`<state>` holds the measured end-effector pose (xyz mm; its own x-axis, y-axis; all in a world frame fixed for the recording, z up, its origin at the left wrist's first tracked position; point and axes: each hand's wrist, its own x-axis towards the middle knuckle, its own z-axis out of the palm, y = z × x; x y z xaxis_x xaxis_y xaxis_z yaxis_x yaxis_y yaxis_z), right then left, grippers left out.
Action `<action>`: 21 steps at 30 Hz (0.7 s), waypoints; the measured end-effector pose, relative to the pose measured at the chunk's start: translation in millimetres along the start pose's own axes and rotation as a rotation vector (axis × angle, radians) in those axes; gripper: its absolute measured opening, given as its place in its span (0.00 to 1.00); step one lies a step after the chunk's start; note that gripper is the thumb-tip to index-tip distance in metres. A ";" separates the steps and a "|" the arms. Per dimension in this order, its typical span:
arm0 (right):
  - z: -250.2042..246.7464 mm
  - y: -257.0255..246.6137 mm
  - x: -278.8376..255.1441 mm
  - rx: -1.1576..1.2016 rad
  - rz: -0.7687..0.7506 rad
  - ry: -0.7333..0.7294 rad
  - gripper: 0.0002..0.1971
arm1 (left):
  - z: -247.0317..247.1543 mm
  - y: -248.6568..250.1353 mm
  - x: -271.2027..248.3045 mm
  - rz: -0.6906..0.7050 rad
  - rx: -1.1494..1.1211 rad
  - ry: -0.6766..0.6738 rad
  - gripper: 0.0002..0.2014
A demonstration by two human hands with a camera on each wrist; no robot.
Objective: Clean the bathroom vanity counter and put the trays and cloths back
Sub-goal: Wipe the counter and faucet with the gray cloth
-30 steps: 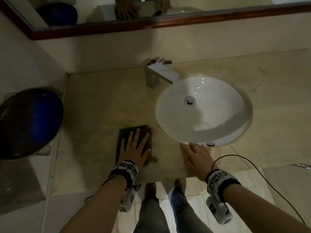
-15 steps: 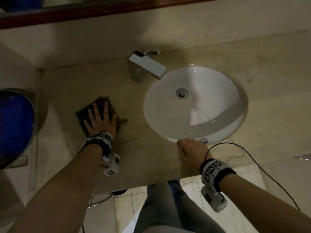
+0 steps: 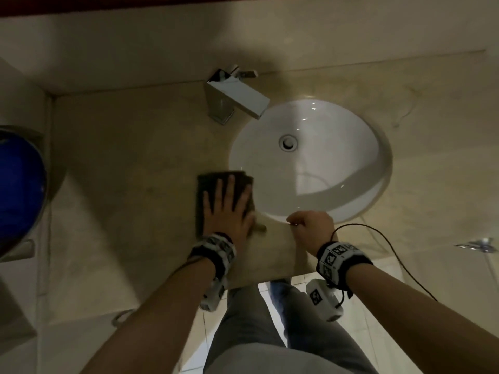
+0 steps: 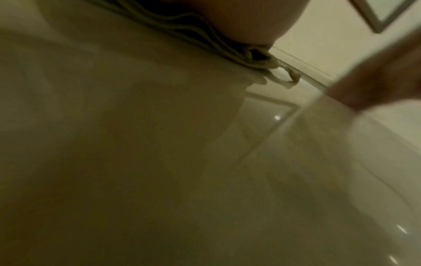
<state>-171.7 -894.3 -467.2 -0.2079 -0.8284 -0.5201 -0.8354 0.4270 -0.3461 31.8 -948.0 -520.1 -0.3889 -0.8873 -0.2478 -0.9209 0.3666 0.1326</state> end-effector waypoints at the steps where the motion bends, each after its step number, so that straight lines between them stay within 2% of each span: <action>1: -1.5 1.6 1.2 0.008 -0.004 -0.007 0.15 | 5.6 15.5 -13.8 0.050 -0.003 -0.012 0.33; 3: -4.2 3.6 1.8 0.013 -0.014 -0.024 0.14 | 14.0 43.2 -38.4 0.097 -0.031 -0.039 0.32; 7: -9.1 7.9 1.5 0.023 -0.065 -0.049 0.16 | 23.9 86.8 -64.6 0.048 -0.082 -0.083 0.34; 12: -26.0 34.2 3.5 0.239 -0.103 0.000 0.21 | 27.1 143.4 -67.5 -0.028 -0.121 -0.109 0.35; 17: -47.1 95.7 -2.3 0.152 -0.190 -0.014 0.20 | 37.7 246.0 -51.1 -0.111 -0.226 -0.157 0.42; 21: -49.4 134.5 -4.7 0.023 -0.296 -0.093 0.24 | 38.8 298.4 -31.4 -0.223 -0.221 -0.233 0.48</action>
<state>-308.2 -850.9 -472.7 0.0906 -0.8818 -0.4628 -0.8406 0.1815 -0.5103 -231.8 -799.9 -510.0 -0.1986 -0.8418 -0.5020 -0.9654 0.0798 0.2482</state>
